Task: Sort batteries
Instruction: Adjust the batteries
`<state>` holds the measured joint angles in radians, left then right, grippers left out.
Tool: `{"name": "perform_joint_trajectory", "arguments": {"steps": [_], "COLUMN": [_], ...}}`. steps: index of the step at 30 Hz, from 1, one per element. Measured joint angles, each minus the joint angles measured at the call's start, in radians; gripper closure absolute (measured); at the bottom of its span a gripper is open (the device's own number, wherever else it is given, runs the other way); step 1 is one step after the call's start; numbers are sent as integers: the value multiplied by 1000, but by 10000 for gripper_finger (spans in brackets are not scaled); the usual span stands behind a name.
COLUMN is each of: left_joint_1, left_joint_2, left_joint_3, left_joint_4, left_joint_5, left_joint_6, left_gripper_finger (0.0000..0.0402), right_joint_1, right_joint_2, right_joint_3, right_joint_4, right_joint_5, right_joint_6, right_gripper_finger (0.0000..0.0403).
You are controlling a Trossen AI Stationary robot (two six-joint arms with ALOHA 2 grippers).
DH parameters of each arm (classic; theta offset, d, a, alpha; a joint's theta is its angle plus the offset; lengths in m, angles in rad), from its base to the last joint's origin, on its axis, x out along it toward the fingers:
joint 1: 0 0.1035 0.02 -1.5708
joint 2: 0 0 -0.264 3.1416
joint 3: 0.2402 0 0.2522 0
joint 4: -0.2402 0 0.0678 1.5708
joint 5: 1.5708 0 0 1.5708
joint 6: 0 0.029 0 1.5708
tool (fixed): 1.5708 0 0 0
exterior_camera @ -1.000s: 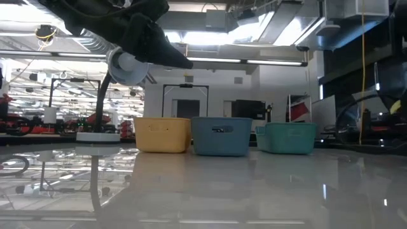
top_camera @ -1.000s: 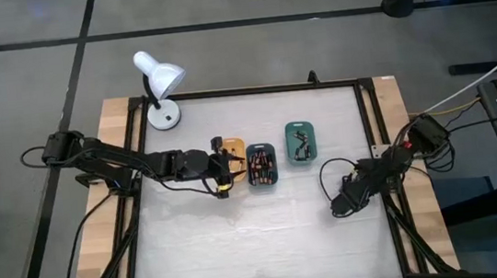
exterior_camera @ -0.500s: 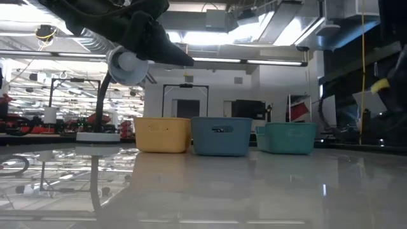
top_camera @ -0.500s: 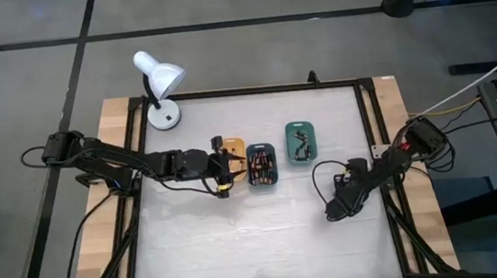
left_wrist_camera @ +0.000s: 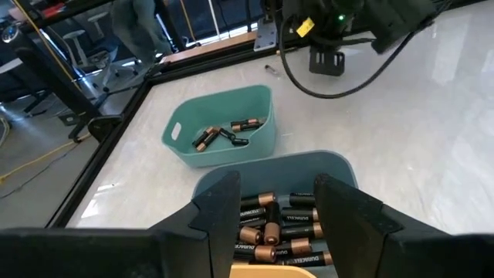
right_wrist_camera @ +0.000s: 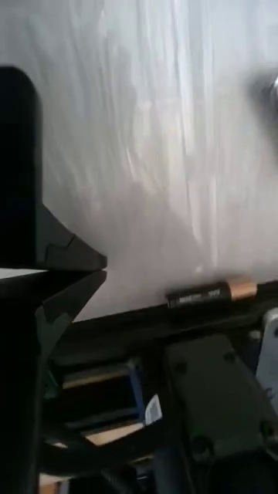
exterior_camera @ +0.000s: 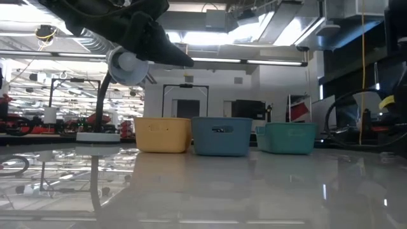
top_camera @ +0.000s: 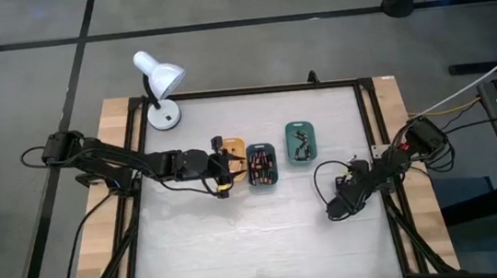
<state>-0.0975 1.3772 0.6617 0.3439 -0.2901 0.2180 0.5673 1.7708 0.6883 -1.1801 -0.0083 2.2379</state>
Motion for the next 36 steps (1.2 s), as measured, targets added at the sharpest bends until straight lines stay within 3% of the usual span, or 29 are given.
{"name": "perform_joint_trajectory", "arguments": {"steps": [3,8,36], "left_joint_1": [0,0,-1], "left_joint_2": [0,0,0], "left_joint_3": [0,0,0], "left_joint_4": [-3,-11,-11], "left_joint_5": [0,0,0], "left_joint_6": [0,-1,-9], "left_gripper_finger": [245,245,245], "right_joint_1": [-6,-12,-57], "right_joint_2": [47,73,68], "right_joint_3": [-21,-30,-36], "right_joint_4": [-42,-74,-29], "right_joint_5": [-55,-61,83], "right_joint_6": [36,41,53], "right_gripper_finger": [402,402,402]}}
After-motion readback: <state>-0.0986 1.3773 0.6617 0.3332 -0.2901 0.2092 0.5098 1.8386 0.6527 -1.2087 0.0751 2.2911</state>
